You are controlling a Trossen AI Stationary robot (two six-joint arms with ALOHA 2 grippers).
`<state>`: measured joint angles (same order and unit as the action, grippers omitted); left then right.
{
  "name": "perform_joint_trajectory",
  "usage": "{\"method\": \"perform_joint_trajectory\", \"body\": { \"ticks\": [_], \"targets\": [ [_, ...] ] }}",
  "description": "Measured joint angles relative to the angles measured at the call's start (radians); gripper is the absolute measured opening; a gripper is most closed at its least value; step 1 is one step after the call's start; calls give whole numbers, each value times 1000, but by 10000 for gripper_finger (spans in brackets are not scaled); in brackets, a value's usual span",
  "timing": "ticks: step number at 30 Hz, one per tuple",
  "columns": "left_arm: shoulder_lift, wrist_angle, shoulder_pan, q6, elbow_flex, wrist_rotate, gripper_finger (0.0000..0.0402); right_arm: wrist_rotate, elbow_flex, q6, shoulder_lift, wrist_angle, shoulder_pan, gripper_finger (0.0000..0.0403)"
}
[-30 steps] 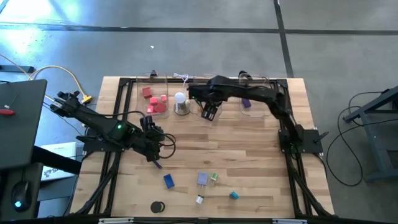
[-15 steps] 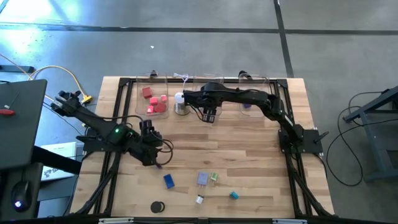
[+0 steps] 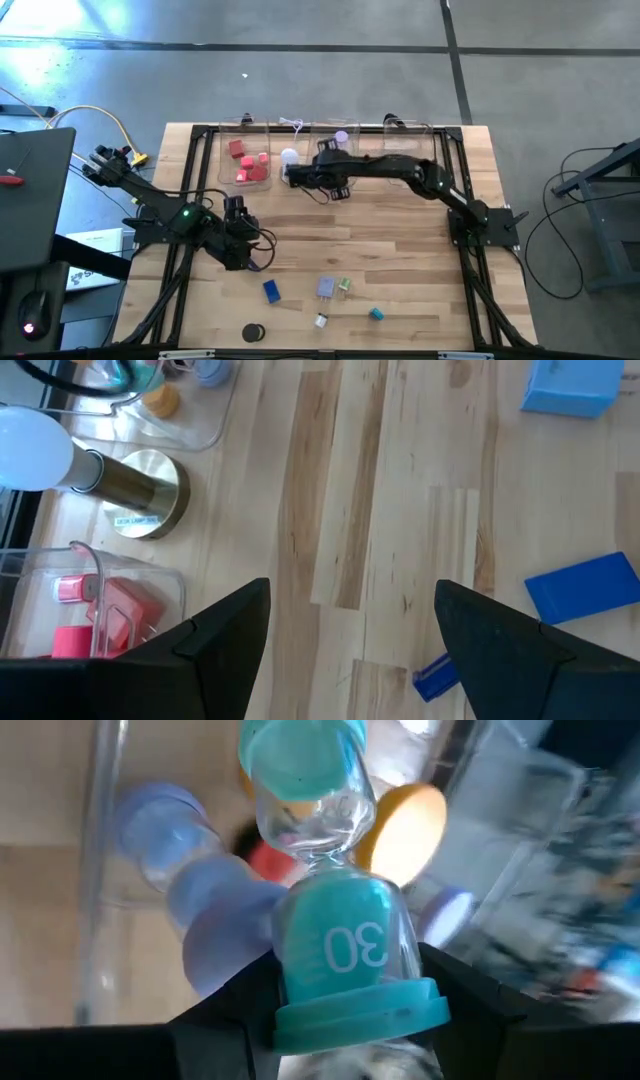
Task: Pick & Place Office items
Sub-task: Put the blue hourglass into the middle transparent bin
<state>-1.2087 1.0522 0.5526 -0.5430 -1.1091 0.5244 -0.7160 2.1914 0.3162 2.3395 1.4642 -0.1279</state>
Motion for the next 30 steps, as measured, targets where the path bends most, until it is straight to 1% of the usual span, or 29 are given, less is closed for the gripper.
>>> {"method": "perform_joint_trajectory", "body": {
  "ticks": [3, 4, 7, 12, 15, 19, 23, 27, 30],
  "targets": [
    [0, 0, 0, 0, 0, 0, 273, -101, 1, 68, 27, 0, 19, 182],
    [0, 0, 0, 0, 0, 0, 273, -112, 0, 90, 29, -3, 24, 182],
    [0, 0, 0, 0, 0, 0, 273, -126, 2, 177, 37, -54, 41, 182],
    [0, -1, 0, 0, 11, 0, 273, -131, 1, 269, 40, -58, 52, 182],
    [0, 0, 0, -5, 38, 0, 273, -139, 1, 288, 40, -58, 58, 182],
    [0, 1, 0, -13, 70, 0, 273, -205, 0, 292, 40, -54, 66, 182],
    [0, -2, 0, -24, 74, 0, 273, -268, 0, 312, 40, -47, 71, 182],
    [0, -2, 0, -26, 74, 0, 273, -274, 0, 343, 40, -12, 81, 182],
    [0, -2, 0, -26, 74, 0, 273, -255, 0, 336, 40, 7, 86, 182]
  ]
}}
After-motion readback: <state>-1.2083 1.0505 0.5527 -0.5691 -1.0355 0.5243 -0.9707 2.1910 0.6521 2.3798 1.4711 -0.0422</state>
